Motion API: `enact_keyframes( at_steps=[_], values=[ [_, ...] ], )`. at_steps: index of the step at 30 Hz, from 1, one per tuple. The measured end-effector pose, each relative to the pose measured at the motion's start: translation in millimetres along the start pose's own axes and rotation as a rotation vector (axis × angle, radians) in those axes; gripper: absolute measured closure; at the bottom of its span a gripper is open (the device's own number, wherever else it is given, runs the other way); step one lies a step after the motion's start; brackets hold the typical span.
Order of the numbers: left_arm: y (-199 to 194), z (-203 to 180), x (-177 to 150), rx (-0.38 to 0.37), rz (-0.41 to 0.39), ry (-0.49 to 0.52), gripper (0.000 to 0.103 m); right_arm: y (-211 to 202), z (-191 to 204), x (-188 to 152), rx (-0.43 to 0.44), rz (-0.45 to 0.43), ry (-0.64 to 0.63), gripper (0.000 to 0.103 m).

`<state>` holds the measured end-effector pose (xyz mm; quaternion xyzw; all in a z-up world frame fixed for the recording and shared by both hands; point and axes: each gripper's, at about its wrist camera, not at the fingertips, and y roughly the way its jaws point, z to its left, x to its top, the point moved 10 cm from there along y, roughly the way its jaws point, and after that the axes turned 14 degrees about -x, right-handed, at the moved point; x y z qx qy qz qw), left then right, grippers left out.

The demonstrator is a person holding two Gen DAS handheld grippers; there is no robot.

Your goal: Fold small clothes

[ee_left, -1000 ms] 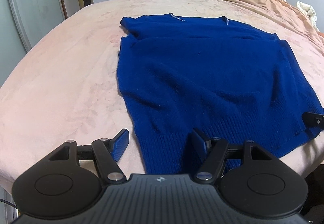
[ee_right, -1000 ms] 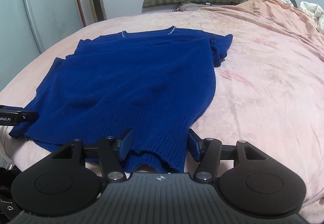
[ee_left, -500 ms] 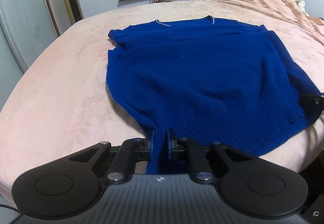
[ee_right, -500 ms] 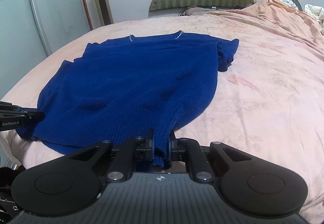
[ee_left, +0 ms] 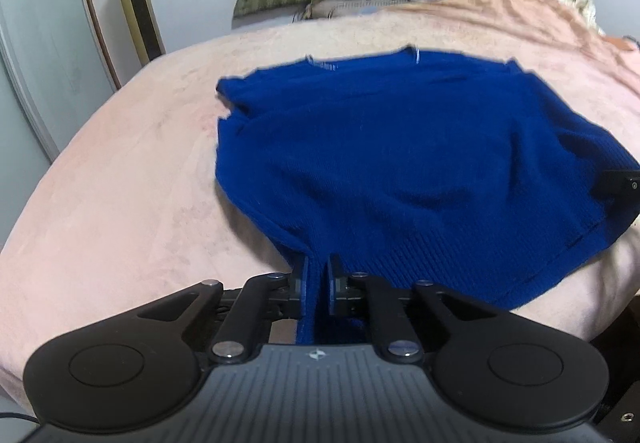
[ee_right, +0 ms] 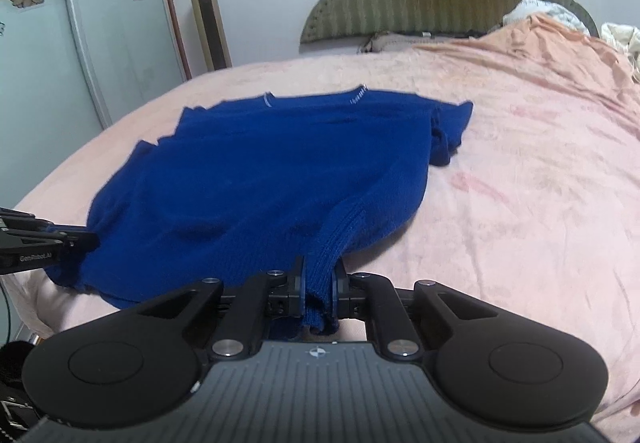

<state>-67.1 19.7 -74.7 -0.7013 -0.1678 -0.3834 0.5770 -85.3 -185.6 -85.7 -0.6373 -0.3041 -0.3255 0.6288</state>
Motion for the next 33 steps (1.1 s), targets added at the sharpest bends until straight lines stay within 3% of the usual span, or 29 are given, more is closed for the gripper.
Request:
enact_keyframes(
  at_steps=[8,13,15,19,21,23,25,28,29,30,33],
  values=[
    [-69,15,31,-0.025,-0.232,0.022,0.100,-43,-1,31,0.163,-0.074,0.051,0.089],
    [-97,25,41,-0.074,-0.288,-0.002,0.100,-71,-1,42,0.245,-0.104,0.051,0.090],
    [-93,26,38,-0.119,-0.252,-0.013,0.100,-79,0,43,0.275,-0.105,0.045,0.090],
    [-59,29,7,-0.259,-0.069,-0.132,0.096,-73,-5,41,0.243,-0.084,0.055,0.090],
    [-39,30,-9,-0.274,0.013,-0.175,0.093,-68,-6,38,0.240,-0.068,0.070,0.090],
    [-24,35,-21,-0.237,0.057,-0.214,0.092,-65,-5,36,0.238,-0.061,0.074,0.090],
    [-15,40,-30,-0.217,0.077,-0.247,0.085,-65,-3,35,0.243,-0.061,0.070,0.090],
    [-13,45,-32,-0.225,0.049,-0.303,0.054,-64,-1,34,0.246,-0.060,0.070,0.090],
    [-12,44,-31,-0.242,0.039,-0.322,0.037,-64,-1,33,0.247,-0.058,0.072,0.090],
    [-11,43,-29,-0.251,0.030,-0.331,0.029,-64,-1,33,0.245,-0.059,0.069,0.090],
    [-6,39,-27,-0.248,0.034,-0.316,0.030,-63,1,31,0.247,-0.055,0.071,0.090]
  ],
)
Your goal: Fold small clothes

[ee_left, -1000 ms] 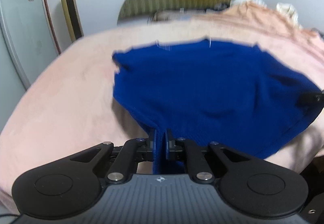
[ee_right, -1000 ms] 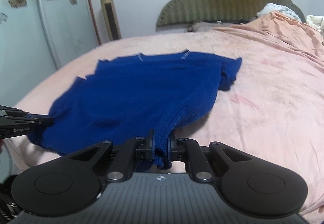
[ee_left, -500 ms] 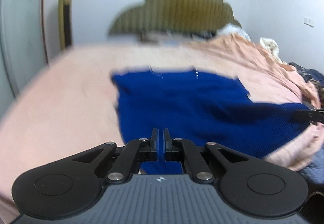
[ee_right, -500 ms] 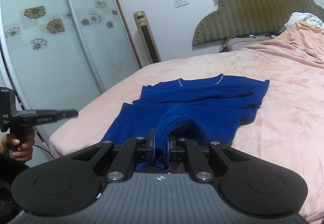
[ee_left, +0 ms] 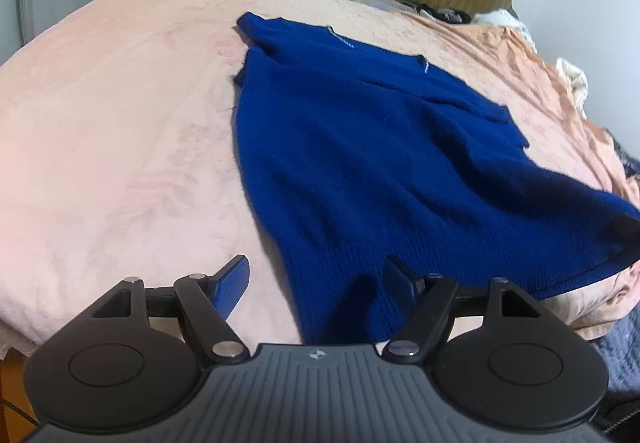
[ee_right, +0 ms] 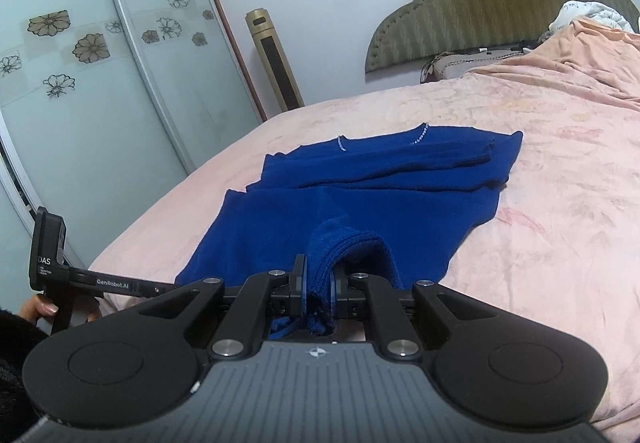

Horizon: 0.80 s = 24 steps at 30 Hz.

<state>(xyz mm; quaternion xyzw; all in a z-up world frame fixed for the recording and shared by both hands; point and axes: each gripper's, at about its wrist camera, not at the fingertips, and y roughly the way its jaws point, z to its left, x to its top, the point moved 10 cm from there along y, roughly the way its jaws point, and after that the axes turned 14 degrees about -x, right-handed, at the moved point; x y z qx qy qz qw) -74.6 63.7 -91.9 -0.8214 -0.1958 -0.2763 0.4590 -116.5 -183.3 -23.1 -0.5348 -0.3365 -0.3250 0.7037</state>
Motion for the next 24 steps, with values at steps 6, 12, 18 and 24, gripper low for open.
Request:
enact_keyframes(
  at_steps=[6,12,18,24],
  values=[
    [19,-14,3,-0.058,0.017,-0.011,0.092,1,1,1,0.001,-0.005,0.006,0.090],
    [-21,-33,17,-0.121,-0.078,0.093,0.093,-13,-1,5,0.047,-0.018,0.025,0.090],
    [-79,-40,38,-0.162,-0.162,0.135,0.093,-39,1,11,0.165,-0.048,0.029,0.090],
    [-76,-30,49,-0.145,-0.154,0.093,0.093,-40,0,12,0.207,-0.033,0.034,0.090]
  ],
)
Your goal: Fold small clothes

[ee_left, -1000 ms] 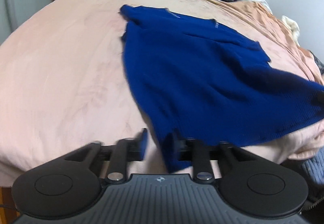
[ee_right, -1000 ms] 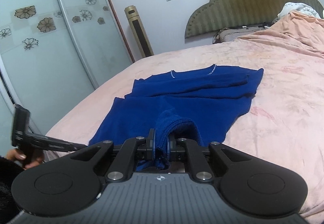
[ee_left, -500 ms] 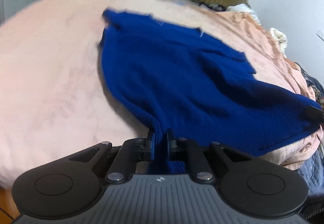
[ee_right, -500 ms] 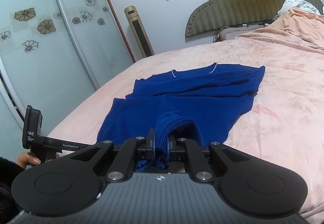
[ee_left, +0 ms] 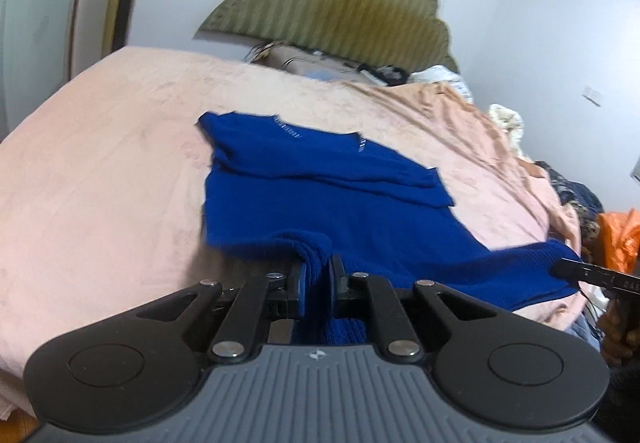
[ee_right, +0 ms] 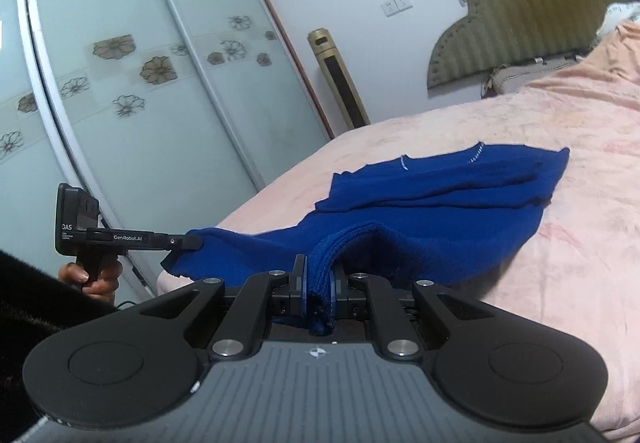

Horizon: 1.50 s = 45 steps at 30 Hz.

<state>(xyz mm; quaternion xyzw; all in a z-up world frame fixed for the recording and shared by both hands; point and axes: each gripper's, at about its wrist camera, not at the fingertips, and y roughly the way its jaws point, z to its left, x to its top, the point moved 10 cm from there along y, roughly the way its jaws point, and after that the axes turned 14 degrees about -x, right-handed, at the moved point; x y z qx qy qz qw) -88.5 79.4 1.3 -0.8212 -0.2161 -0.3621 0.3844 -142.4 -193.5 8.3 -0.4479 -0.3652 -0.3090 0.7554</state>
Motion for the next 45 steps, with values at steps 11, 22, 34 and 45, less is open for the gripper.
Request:
enact_keyframes(
  at_steps=[11,22,34,45],
  values=[
    [47,3,59,0.024,0.011,0.014,0.093,44,-41,45,-0.094,-0.026,0.215,0.090],
    [116,32,131,0.099,0.027,0.003,0.093,111,-73,104,-0.173,-0.087,0.335,0.090],
    [206,75,164,0.139,0.137,-0.011,0.093,196,-130,137,-0.293,-0.063,0.437,0.090],
    [276,128,174,0.179,0.188,-0.074,0.091,272,-176,138,-0.356,0.049,0.502,0.089]
  ],
)
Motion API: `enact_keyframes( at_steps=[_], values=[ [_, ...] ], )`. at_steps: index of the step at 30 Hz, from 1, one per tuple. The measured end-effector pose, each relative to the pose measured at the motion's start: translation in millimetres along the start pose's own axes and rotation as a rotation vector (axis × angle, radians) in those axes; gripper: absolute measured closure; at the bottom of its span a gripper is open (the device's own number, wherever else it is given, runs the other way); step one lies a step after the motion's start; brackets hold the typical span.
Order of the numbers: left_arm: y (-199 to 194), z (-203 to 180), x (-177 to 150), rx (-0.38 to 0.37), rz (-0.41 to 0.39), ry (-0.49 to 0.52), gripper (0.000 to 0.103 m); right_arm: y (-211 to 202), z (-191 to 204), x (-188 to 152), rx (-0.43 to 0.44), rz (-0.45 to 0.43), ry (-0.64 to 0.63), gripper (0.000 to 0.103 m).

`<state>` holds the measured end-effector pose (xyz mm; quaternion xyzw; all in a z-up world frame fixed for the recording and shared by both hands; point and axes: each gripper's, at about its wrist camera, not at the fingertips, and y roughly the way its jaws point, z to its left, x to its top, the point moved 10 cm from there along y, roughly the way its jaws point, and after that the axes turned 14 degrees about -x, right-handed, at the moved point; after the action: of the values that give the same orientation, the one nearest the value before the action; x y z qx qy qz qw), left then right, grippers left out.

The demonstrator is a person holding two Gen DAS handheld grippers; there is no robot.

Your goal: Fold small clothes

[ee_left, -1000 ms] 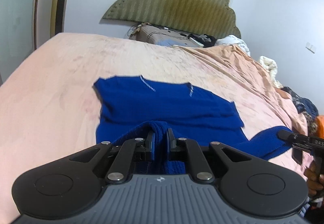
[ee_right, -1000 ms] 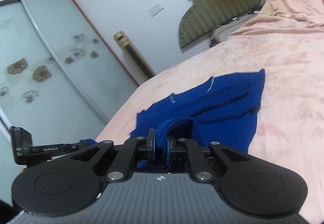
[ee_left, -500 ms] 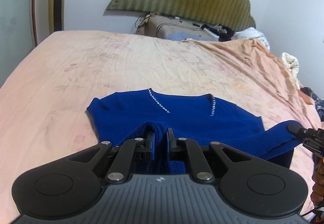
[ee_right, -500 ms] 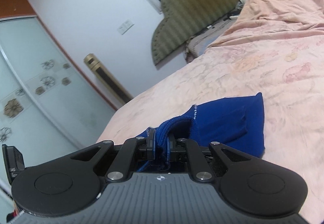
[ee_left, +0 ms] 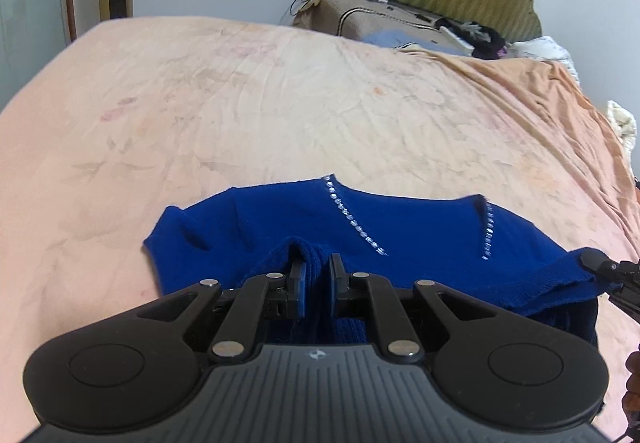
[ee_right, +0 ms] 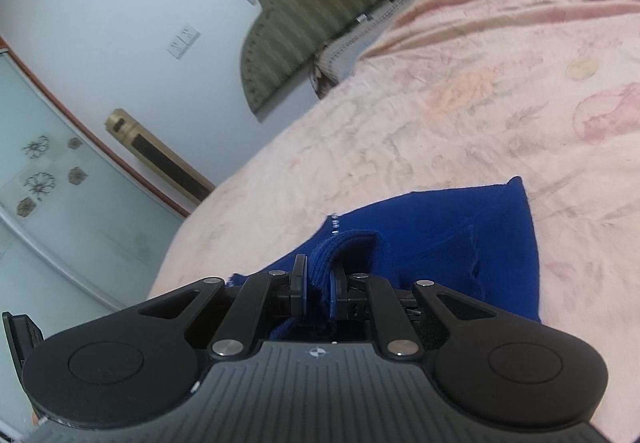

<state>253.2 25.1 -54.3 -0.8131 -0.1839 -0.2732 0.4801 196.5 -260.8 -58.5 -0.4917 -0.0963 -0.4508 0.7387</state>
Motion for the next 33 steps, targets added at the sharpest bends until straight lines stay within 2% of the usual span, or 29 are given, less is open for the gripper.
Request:
enact_keyframes(
  at_steps=[2,5,6,7,9,14,17,19,21,24,26,30,33],
  values=[
    [9,8,3,0.018,-0.012,-0.025,0.090,15,-4,2,-0.022,0.020,0.010,0.087],
    [13,17,7,0.027,-0.029,-0.059,0.082,33,-15,3,-0.058,0.057,0.033,0.078],
    [13,20,9,0.029,-0.038,-0.073,0.075,37,-18,6,-0.065,0.054,0.045,0.068],
    [11,24,10,0.031,-0.050,-0.085,0.073,39,-21,9,-0.070,0.045,0.055,0.054],
    [6,31,14,0.057,-0.077,-0.100,0.065,39,-25,15,-0.080,0.017,0.071,0.040],
    [-17,52,21,0.166,-0.154,-0.102,0.059,19,-25,30,-0.140,-0.139,0.034,0.039],
    [-21,52,21,0.186,-0.154,-0.051,0.055,24,-11,21,-0.139,-0.127,-0.071,0.039],
    [-18,47,19,0.179,-0.130,0.009,0.055,36,-7,13,-0.200,-0.104,-0.168,0.039],
    [-13,42,17,0.155,-0.103,0.066,0.055,47,-5,4,-0.264,-0.084,-0.278,0.039],
    [-3,37,16,0.132,-0.071,0.133,0.055,59,1,-9,-0.275,-0.048,-0.384,0.039],
    [7,35,15,0.123,-0.045,0.168,0.055,68,7,-11,-0.282,-0.040,-0.417,0.046],
    [25,34,16,0.095,-0.013,0.202,0.055,75,3,-8,-0.305,-0.043,-0.414,0.080],
    [40,28,13,0.014,0.031,0.189,0.055,72,-2,-2,-0.291,-0.068,-0.378,0.089]
  ],
)
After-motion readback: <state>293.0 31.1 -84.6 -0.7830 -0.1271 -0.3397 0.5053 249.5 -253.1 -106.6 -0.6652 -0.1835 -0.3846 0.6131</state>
